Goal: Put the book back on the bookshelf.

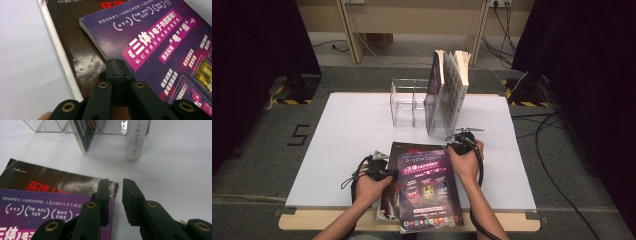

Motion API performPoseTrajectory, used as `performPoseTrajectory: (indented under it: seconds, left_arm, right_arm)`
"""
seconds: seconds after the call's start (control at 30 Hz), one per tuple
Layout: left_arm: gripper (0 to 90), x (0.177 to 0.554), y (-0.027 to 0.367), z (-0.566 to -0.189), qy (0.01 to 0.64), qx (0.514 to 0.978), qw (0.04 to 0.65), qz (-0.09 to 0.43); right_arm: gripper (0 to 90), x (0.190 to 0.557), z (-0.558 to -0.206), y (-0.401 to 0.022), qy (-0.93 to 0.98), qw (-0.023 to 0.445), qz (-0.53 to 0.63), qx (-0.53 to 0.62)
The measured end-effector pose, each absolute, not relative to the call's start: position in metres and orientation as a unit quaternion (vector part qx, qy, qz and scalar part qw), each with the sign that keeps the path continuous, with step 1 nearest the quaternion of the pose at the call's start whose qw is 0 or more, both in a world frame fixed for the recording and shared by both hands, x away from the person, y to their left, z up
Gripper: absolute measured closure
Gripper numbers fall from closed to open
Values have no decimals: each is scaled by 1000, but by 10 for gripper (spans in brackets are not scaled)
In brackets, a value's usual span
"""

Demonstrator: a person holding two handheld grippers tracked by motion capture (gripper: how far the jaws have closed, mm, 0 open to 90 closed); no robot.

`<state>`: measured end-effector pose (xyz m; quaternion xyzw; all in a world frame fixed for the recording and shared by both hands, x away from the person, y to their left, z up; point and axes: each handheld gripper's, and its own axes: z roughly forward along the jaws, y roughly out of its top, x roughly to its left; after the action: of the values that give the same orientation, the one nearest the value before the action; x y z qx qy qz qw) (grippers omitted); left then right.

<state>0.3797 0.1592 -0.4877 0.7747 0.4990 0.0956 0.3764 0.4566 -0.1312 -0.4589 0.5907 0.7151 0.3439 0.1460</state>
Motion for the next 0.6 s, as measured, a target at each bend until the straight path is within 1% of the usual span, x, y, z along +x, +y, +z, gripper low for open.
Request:
performPoseTrajectory:
  seconds: [0.6]
  left_arm:
    - [892, 388, 145, -486, 493, 782, 364, 112]
  right_arm:
    - [639, 460, -473, -142, 707, 98, 338, 613]
